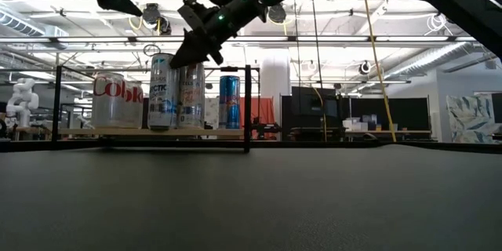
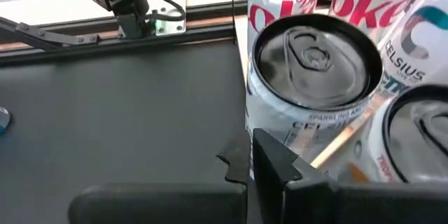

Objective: Place canned beverage on shelf
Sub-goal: Put the white blue soda can on the shelf aligned with the white blue soda can

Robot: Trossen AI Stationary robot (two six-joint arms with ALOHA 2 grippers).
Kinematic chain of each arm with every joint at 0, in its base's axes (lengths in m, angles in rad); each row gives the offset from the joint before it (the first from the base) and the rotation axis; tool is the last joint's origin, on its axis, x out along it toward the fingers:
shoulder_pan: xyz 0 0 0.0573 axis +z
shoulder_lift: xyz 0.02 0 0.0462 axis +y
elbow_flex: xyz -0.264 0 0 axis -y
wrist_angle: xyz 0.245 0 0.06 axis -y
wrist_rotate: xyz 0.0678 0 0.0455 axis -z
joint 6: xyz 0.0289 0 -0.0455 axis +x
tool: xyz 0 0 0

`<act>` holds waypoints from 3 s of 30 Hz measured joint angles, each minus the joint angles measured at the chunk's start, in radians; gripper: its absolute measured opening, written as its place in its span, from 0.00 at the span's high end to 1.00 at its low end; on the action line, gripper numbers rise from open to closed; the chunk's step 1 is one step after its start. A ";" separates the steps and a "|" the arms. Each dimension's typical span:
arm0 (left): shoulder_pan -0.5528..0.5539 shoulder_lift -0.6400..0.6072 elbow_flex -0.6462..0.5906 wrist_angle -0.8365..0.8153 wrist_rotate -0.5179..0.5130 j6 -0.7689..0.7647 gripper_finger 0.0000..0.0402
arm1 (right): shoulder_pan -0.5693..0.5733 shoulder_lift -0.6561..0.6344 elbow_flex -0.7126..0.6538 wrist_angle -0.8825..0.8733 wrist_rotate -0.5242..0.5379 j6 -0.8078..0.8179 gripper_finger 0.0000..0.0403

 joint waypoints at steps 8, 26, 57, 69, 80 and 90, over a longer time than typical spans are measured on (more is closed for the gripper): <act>0.000 0.000 0.000 0.000 0.000 0.001 0.05 | -0.003 -0.002 0.000 -0.013 0.004 0.011 1.00; 0.000 0.000 0.000 0.000 0.000 0.001 0.05 | -0.009 -0.001 0.000 0.057 0.051 0.014 1.00; 0.000 0.000 0.000 0.000 0.004 0.002 0.05 | -0.010 0.040 0.000 0.190 0.050 0.062 1.00; 0.000 0.000 0.000 0.001 0.004 0.004 0.05 | 0.002 0.040 0.000 0.139 0.056 0.085 1.00; 0.000 0.000 0.000 0.000 0.004 0.005 0.05 | 0.013 0.040 0.000 0.139 0.131 0.075 1.00; 0.000 0.000 0.000 0.000 0.004 0.005 0.05 | 0.011 0.040 0.000 0.179 0.130 0.074 1.00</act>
